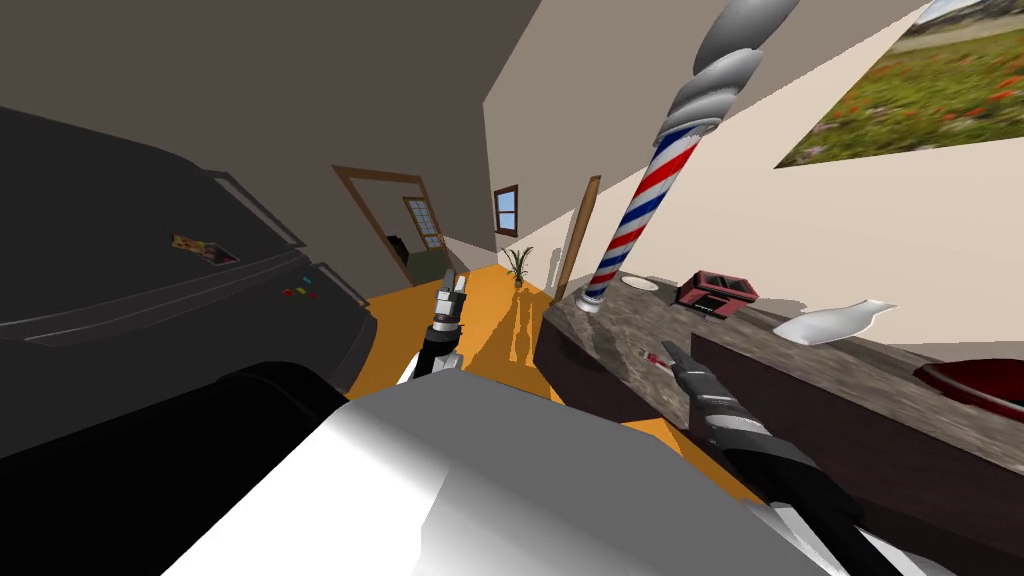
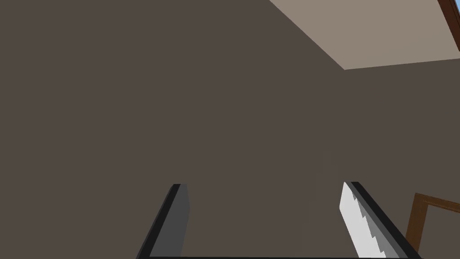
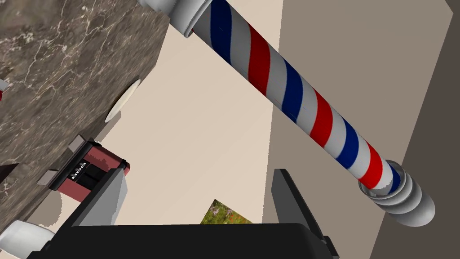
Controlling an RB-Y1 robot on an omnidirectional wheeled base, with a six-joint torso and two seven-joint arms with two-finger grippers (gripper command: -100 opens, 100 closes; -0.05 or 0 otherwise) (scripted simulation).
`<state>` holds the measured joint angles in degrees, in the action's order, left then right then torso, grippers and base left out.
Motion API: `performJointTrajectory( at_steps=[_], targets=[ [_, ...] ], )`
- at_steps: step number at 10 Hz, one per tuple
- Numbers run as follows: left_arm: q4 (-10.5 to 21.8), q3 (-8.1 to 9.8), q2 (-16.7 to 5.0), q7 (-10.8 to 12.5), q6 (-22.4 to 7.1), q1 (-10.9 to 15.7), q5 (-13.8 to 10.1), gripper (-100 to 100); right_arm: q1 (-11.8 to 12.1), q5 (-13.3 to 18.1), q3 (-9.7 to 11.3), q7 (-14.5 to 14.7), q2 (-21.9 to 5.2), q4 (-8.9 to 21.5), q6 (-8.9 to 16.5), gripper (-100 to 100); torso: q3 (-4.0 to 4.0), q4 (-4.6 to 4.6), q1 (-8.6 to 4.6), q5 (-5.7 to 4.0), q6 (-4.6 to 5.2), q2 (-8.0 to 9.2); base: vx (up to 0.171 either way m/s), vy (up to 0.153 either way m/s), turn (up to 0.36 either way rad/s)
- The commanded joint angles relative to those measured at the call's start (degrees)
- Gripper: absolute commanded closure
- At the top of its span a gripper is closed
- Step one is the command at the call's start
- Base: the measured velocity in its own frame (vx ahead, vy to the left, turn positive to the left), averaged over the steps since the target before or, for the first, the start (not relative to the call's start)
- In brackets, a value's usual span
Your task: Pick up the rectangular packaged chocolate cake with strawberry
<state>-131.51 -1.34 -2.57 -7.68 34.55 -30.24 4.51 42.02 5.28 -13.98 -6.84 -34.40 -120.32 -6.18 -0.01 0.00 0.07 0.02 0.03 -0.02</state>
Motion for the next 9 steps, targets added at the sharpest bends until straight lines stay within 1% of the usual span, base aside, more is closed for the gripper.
performJointTrajectory(
  at_steps=[1,2,3,4,5,6,7,8,9],
  targets=[
    [0.0,0.0,0.0,0.0,0.0,0.0,0.0,0,1.9,0.8,-0.7,-0.6,-2.9,1.2,0.8,-100,0.0,0.0,0.0,0.0,0.0,0.0,0.026,0.024,0.161],
    [0.0,0.0,0.0,0.0,0.0,0.0,0.0,0,1.9,0.8,-0.7,-0.6,-4.3,1.2,0.8,-100,-0.02,-0.01,-0.02,0.0,-0.03,-0.03,0.02,0.014,0.081],
    [0.0,0.0,0.0,0.0,0.0,0.0,0.0,0,3.4,1.4,-1.2,-1.0,-6.4,2.4,1.4,-100,-0.02,-0.01,-0.03,-0.01,-0.01,-0.03,0.017,0.027,0.171],
    [0.0,0.0,0.0,0.0,0.0,0.0,0.0,0,3.4,1.4,-1.2,-1.0,-7.9,2.4,1.4,-100,-0.02,-0.01,-0.01,-0.01,-0.04,-0.03,0.015,0.02,0.079],
    [0.0,0.0,0.0,0.0,0.0,0.0,0.0,0,5.1,2.1,-1.6,-1.3,-9.7,3.6,1.9,-100,-0.01,0.0,-0.02,0.0,0.0,-0.02,0.02,0.022,0.146],
    [0.0,0.0,0.0,0.0,0.0,0.0,0.0,0,5.1,2.1,-1.6,-1.3,-11.5,3.6,1.9,-100,-0.02,-0.01,-0.01,0.0,-0.03,-0.03,0.019,0.014,0.101],
    [0.0,0.0,0.0,0.0,0.0,0.0,0.0,0,6.8,2.7,-2.0,-1.5,-13.5,5.0,2.3,-100,-0.02,-0.01,-0.03,-0.01,-0.01,-0.03,0.024,0.016,0.149],
    [0.0,0.0,0.0,0.0,0.0,0.0,0.0,0,6.8,2.7,-2.0,-1.5,-15.2,5.0,2.3,-100,-0.03,-0.01,-0.03,-0.01,-0.03,-0.05,0.018,0.013,0.093],
    [0.0,0.0,0.0,0.0,0.0,0.0,0.0,0,8.5,3.4,-2.3,-1.6,-17.0,6.3,2.5,-100,-0.02,-0.01,-0.04,-0.01,-0.01,-0.03,0.021,0.016,0.167]
  ],
)
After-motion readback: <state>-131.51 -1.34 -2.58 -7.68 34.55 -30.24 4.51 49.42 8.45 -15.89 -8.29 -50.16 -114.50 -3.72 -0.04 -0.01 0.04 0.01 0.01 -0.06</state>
